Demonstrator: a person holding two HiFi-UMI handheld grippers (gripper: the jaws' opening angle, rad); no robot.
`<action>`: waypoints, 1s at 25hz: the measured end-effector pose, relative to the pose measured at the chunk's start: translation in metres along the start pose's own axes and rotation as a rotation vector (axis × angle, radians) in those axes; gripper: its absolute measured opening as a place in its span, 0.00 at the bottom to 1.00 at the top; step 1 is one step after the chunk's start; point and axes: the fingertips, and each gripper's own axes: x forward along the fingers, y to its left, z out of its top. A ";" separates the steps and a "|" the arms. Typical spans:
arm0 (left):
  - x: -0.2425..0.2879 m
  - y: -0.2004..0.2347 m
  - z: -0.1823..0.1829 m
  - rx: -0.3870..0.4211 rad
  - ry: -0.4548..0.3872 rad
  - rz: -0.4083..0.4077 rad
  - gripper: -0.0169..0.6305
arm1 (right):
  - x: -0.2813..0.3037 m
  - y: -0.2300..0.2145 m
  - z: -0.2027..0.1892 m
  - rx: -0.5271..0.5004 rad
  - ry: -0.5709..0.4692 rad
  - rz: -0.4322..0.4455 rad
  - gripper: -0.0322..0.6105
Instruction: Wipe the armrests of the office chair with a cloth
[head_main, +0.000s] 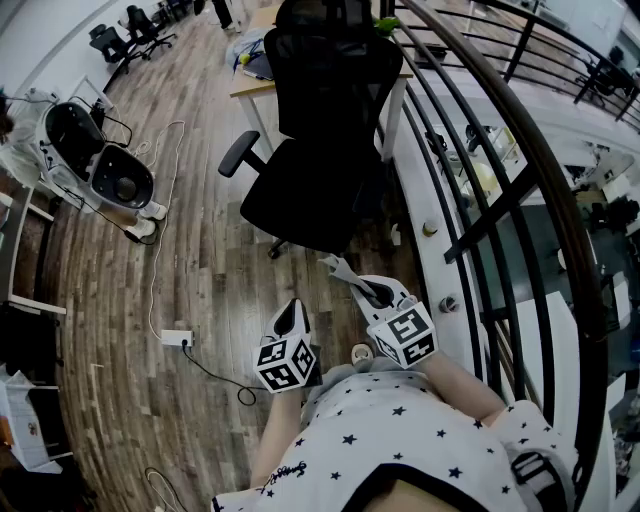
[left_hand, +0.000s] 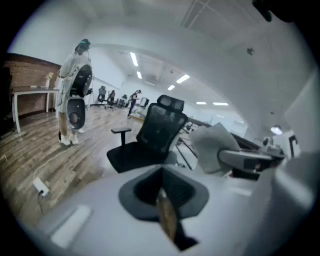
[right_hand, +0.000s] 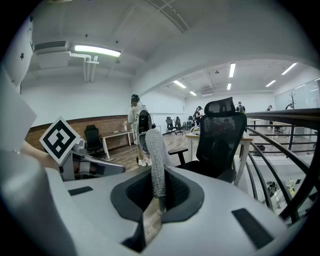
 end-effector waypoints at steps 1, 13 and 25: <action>-0.002 -0.001 0.001 0.000 -0.001 -0.004 0.04 | -0.002 0.000 0.000 0.003 0.001 -0.004 0.09; -0.012 0.004 0.003 -0.007 -0.006 0.009 0.04 | -0.003 0.004 0.003 -0.010 -0.002 0.009 0.09; 0.005 -0.005 0.010 -0.002 -0.005 0.011 0.04 | 0.001 -0.016 0.003 0.002 0.002 0.032 0.09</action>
